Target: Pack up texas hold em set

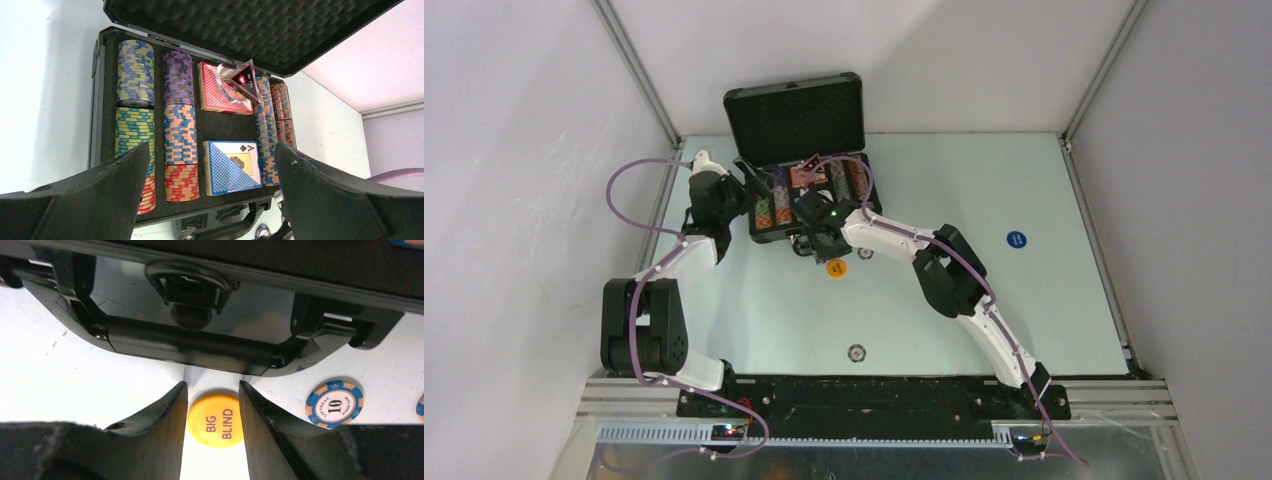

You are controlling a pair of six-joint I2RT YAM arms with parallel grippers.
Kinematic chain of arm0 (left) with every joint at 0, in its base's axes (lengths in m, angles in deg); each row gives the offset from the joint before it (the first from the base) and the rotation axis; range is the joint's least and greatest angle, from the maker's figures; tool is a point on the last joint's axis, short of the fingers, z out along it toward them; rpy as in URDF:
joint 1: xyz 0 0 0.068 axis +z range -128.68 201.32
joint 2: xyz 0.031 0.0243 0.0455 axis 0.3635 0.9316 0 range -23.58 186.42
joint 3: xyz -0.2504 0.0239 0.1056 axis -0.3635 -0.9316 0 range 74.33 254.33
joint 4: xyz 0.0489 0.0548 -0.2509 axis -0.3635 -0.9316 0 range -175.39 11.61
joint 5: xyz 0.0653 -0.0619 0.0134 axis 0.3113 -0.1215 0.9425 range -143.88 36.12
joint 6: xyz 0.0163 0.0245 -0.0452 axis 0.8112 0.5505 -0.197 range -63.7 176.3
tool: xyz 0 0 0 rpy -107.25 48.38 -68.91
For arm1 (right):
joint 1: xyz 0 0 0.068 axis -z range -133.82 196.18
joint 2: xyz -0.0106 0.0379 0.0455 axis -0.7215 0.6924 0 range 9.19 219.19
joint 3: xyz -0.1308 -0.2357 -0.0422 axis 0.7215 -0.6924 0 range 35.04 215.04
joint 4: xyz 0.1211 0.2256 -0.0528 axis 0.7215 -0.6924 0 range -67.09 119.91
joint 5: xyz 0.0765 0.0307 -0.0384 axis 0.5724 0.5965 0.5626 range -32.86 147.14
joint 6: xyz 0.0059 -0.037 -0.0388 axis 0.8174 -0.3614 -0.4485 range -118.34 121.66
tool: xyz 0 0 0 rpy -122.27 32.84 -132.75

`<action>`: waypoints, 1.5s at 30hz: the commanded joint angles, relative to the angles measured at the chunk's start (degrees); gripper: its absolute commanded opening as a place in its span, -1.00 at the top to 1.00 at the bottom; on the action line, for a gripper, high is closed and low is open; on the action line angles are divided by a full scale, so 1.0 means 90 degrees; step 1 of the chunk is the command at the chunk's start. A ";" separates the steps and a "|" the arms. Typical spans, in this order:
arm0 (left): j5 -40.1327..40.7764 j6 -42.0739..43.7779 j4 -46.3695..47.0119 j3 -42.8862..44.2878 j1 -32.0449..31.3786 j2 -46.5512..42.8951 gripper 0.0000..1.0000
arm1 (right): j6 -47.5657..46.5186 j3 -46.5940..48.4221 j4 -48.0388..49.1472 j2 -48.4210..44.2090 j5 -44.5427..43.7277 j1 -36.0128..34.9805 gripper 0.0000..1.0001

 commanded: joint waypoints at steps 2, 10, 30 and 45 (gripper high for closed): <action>-0.0086 -0.0062 0.0118 0.0280 0.0059 0.0010 -0.97 | 0.0050 -0.0883 -0.0064 -0.0316 -0.0002 0.0001 0.06; -0.0106 -0.0070 0.0119 0.0276 0.0059 0.0024 -0.97 | 0.0134 -0.1814 0.0214 -0.0928 0.0094 0.0005 0.05; -0.0110 -0.0072 0.0123 0.0292 0.0059 0.0038 -0.97 | 0.0260 -0.2256 0.0234 -0.1337 0.0401 -0.0051 -0.18; -0.0116 -0.0069 0.0124 0.0295 0.0059 0.0036 -0.97 | 0.0237 -0.2151 0.0150 -0.1395 0.0400 -0.0072 -0.23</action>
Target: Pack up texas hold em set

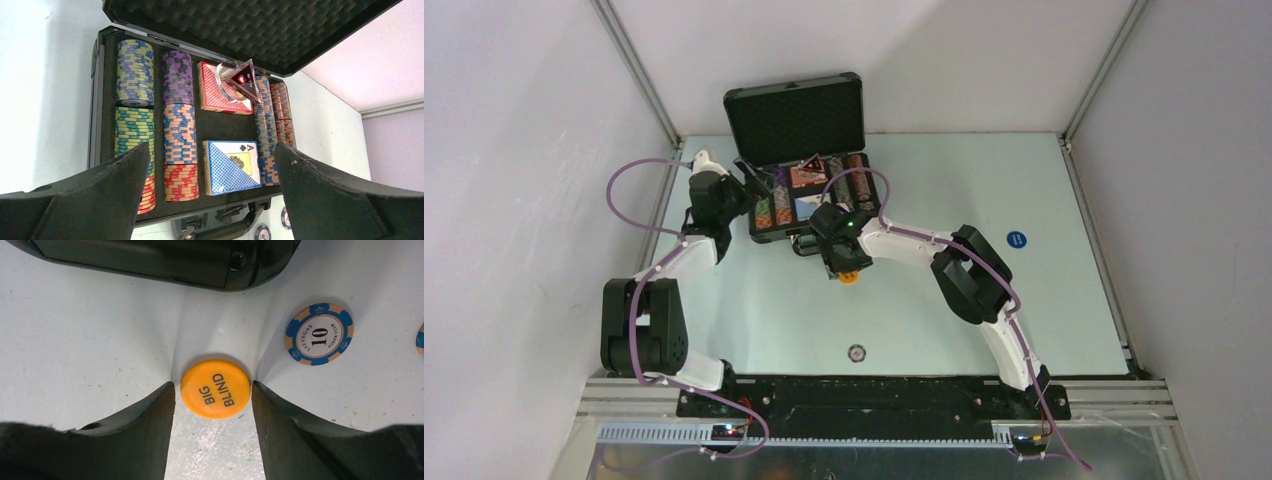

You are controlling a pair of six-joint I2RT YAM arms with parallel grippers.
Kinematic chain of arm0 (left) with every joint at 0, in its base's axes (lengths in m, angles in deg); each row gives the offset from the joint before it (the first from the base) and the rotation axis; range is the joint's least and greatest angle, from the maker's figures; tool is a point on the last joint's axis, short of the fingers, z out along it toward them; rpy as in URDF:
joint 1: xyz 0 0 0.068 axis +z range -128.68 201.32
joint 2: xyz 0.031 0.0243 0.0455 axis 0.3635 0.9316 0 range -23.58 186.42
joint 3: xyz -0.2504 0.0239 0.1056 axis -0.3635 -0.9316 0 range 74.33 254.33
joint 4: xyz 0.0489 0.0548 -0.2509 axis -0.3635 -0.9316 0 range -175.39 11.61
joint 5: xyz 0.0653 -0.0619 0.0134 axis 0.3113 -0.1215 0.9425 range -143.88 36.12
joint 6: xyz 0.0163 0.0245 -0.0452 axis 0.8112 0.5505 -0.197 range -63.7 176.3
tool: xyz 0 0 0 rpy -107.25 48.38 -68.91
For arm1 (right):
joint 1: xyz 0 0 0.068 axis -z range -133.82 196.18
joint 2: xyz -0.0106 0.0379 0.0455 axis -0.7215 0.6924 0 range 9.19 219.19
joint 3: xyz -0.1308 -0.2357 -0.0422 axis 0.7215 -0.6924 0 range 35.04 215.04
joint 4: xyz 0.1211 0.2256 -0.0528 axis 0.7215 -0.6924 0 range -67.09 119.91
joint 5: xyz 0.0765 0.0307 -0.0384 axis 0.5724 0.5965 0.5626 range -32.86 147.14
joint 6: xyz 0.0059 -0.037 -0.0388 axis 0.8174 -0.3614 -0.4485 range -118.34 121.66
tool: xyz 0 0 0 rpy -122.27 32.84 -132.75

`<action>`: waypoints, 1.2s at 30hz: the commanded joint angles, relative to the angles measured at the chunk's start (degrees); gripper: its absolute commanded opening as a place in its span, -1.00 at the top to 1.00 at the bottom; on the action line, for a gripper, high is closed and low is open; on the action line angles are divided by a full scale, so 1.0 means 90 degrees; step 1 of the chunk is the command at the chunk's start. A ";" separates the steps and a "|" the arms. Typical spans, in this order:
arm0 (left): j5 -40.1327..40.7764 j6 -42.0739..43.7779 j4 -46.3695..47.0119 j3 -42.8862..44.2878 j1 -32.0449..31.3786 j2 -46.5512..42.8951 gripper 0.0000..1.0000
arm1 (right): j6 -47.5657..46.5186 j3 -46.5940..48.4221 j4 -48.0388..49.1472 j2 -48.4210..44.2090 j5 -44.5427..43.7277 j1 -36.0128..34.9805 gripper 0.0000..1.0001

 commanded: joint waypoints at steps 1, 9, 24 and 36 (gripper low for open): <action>-0.0101 -0.0068 0.0119 0.0299 0.0059 0.0031 -0.97 | 0.0095 -0.0079 -0.0348 -0.0129 0.0153 -0.0055 -0.21; -0.0096 -0.0070 0.0119 0.0300 0.0059 0.0037 -0.97 | 0.0076 -0.0063 -0.0400 -0.0165 0.0152 -0.0072 -0.09; -0.0100 -0.0076 0.0125 0.0286 0.0059 0.0037 -0.97 | -0.0120 0.0592 -0.0655 -0.0283 -0.0170 -0.0033 -0.06; -0.0110 -0.0079 0.0124 0.0290 0.0059 0.0031 -0.97 | -0.0303 0.1356 -0.0834 -0.0211 -0.0302 0.0151 -0.08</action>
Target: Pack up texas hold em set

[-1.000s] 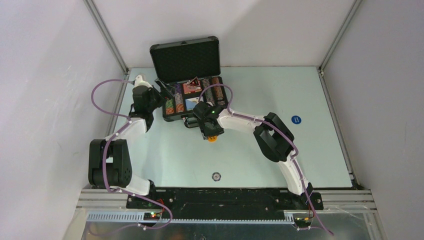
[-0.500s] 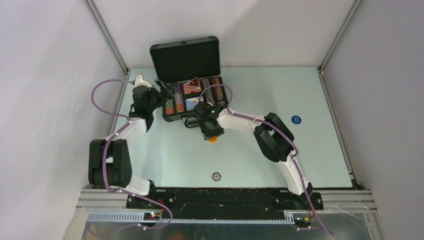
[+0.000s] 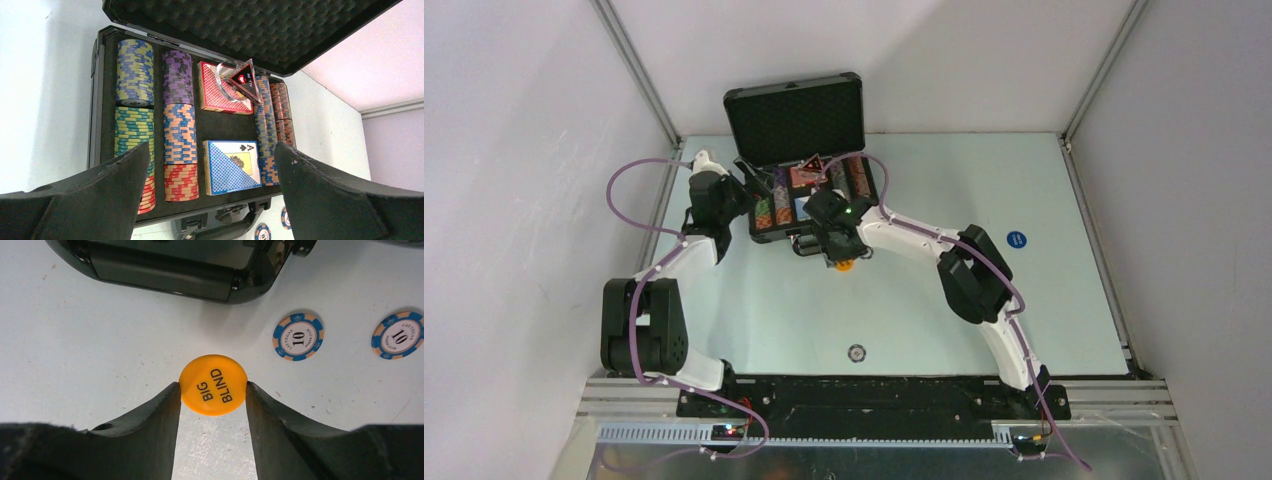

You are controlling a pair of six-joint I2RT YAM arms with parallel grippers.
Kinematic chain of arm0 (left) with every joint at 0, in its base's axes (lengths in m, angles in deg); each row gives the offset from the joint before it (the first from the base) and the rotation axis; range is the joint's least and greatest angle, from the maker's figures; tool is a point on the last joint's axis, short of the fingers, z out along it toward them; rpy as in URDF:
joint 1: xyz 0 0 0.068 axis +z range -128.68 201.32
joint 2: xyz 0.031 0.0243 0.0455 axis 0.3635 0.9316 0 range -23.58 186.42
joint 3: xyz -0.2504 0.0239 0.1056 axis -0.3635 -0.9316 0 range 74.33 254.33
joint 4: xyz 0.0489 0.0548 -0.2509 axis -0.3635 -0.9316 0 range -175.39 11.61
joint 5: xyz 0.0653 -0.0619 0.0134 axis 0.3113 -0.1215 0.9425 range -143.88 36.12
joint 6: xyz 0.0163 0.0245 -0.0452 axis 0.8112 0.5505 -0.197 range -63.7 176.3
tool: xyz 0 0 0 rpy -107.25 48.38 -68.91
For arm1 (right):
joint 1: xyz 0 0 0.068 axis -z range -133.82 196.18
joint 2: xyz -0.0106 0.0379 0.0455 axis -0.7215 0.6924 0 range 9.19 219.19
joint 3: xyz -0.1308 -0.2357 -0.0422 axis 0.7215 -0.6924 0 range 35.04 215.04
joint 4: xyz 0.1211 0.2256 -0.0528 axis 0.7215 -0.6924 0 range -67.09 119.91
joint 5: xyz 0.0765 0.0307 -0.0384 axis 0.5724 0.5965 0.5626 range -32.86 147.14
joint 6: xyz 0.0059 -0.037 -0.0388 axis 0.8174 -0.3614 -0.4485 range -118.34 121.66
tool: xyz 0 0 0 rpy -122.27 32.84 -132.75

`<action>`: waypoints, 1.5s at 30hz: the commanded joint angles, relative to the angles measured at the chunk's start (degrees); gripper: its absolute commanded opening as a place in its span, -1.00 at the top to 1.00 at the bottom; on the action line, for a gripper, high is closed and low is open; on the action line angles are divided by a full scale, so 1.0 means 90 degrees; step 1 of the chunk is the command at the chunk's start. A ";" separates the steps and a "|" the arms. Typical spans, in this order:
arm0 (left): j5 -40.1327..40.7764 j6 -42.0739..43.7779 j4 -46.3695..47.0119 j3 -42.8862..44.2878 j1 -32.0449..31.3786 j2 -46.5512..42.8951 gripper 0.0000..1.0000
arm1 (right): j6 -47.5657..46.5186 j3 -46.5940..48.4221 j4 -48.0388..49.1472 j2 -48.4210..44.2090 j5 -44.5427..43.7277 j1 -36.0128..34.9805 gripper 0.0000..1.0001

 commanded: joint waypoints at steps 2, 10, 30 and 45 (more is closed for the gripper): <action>-0.0104 -0.0077 0.0127 0.0284 0.0059 0.0028 -0.97 | -0.0205 0.0847 -0.0216 -0.0100 -0.0237 0.0199 -0.09; -0.0099 -0.0077 0.0128 0.0290 0.0059 0.0027 -0.97 | -0.0512 0.2731 -0.0297 0.0641 -0.0222 0.0725 -0.11; -0.0090 -0.0077 0.0119 0.0280 0.0059 0.0029 -0.97 | -0.0552 0.0858 0.1503 -0.0248 0.0019 0.0702 -0.40; -0.0121 -0.0089 0.0119 0.0290 0.0059 0.0045 -0.97 | 0.0419 -0.1979 0.1214 -0.1533 0.0088 -0.0598 -0.50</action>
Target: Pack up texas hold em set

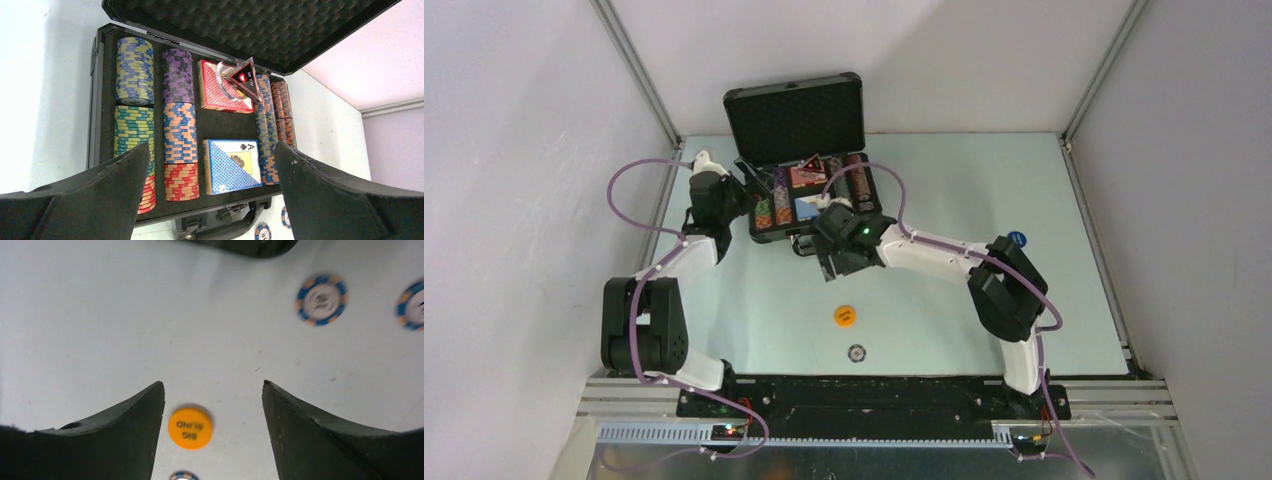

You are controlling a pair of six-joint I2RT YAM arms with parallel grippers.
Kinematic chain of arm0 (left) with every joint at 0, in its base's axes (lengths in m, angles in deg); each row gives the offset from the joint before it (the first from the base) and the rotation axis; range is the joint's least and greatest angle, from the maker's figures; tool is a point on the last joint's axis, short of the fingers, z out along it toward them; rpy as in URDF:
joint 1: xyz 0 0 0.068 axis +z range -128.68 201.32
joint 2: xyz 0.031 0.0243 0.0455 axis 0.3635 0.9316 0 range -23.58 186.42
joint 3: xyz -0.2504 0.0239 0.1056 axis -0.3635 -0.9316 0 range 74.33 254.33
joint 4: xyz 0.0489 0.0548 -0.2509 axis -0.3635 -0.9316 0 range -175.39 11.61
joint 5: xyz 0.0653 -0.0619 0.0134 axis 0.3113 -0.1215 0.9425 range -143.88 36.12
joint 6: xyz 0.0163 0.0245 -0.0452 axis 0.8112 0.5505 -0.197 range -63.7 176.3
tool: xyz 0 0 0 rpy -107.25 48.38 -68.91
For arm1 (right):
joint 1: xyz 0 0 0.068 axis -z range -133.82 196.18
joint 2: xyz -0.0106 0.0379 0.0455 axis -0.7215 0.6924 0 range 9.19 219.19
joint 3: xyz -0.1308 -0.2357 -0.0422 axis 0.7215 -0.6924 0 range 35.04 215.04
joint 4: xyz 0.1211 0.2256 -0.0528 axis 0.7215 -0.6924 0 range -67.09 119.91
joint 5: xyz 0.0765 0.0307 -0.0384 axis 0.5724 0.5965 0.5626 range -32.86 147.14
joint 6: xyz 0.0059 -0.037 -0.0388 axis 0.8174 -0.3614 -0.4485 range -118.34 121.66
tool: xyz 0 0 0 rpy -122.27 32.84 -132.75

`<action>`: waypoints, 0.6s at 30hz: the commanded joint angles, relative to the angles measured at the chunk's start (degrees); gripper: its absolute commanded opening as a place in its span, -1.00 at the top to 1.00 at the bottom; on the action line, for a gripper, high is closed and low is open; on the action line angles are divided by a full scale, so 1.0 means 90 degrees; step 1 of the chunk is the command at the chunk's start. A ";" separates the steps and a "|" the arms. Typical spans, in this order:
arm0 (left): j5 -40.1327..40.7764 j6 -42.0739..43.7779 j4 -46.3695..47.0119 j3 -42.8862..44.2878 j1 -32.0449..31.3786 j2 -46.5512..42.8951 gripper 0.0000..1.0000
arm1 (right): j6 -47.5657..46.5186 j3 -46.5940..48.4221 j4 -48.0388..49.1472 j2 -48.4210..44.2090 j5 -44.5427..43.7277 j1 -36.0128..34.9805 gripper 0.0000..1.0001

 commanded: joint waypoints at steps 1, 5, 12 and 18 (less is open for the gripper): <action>-0.0100 -0.0080 0.0128 0.0290 0.0059 0.0014 -0.97 | 0.0496 -0.0297 -0.0077 -0.0037 -0.0072 -0.0518 -0.50; -0.0102 -0.0084 0.0127 0.0285 0.0059 0.0011 -0.97 | 0.0731 -0.0444 -0.0095 0.0106 0.0056 -0.0747 -0.49; -0.0118 -0.0089 0.0126 0.0290 0.0059 0.0020 -0.97 | 0.0951 -0.0559 -0.0434 0.0200 -0.0144 -0.1116 -0.48; -0.0133 -0.0089 0.0131 0.0289 0.0059 0.0021 -0.97 | 0.1064 -0.0885 -0.0451 0.0223 -0.0172 -0.1153 -0.46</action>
